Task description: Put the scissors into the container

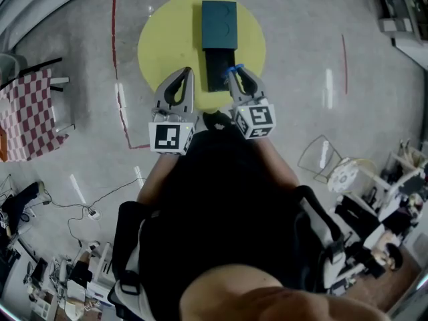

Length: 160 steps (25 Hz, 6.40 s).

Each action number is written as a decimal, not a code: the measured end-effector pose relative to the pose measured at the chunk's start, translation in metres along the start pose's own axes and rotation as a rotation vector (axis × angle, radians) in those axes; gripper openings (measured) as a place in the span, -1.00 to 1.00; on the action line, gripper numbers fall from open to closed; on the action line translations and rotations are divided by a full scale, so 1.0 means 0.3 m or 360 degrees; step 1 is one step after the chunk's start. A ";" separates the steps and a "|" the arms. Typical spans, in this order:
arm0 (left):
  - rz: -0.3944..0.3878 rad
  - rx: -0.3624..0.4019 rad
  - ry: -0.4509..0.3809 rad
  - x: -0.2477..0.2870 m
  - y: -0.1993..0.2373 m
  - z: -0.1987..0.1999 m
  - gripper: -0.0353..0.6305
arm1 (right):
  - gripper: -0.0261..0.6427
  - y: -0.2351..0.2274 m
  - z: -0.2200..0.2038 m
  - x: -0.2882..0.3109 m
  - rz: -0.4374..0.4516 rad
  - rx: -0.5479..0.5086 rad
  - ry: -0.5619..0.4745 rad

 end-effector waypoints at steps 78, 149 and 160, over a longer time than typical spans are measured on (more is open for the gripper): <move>0.0101 -0.0082 0.0141 0.116 0.062 -0.077 -0.92 | -0.72 -0.066 -0.645 0.597 0.0091 0.0056 0.1022; -0.0379 -0.0019 0.0045 -0.567 0.141 -0.030 -0.92 | -0.92 0.458 -0.182 -0.178 -0.0408 0.0293 0.0274; -0.0418 -0.0041 0.0091 -0.711 0.066 -0.050 -0.92 | -0.92 0.628 -0.022 -0.535 -0.0445 0.0247 -0.0041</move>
Point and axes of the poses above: the fingertips, and each gripper's own axes: x forward along the fingers, y to its left, z out of its top, the point moved 9 cm from there along -x, backward along the fingers, and after that the axes turned 11 degrees about -x, right-handed, at the moved point
